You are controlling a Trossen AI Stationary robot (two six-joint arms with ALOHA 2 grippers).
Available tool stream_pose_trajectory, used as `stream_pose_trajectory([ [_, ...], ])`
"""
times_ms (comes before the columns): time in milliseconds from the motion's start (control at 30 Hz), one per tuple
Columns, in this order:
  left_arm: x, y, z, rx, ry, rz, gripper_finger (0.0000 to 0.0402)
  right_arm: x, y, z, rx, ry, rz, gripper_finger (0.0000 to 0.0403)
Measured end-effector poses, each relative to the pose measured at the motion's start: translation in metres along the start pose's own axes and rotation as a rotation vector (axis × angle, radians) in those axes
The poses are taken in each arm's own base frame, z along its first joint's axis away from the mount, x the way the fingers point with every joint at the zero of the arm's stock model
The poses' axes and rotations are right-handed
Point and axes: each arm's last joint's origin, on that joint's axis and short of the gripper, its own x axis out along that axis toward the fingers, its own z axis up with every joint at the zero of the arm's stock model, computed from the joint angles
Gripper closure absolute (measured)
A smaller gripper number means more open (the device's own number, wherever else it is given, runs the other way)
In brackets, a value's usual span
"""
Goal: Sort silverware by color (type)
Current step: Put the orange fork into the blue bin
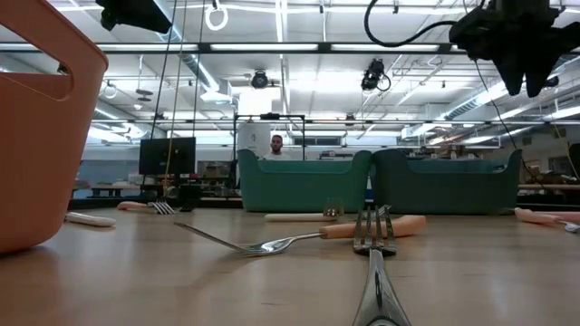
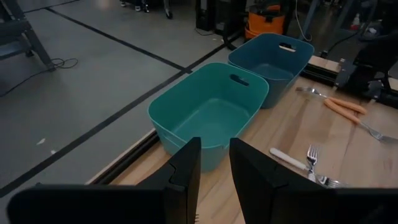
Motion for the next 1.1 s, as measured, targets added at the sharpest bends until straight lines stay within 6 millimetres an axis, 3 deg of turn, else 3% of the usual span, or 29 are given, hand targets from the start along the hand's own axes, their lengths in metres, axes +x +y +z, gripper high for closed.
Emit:
stream_pose_trajectory([
  [300,0.0,0.0,0.0,0.013,0.0,0.0,0.0308,0.054,0.002,-0.022,0.077,0.039,-0.016,0.0264],
  [567,0.0,0.0,0.002,0.0,-0.024,-0.005,0.0308,0.098,-0.014,-0.026,0.094,0.071,-0.113,0.0264],
  [867,0.0,-0.001,0.003,-0.011,-0.031,-0.006,0.0308,0.099,-0.012,-0.025,0.123,0.046,-0.102,0.0264],
  [1100,0.0,-0.001,0.003,-0.012,-0.034,-0.006,0.0308,0.1,0.001,-0.024,0.185,0.051,0.02,0.0264],
])
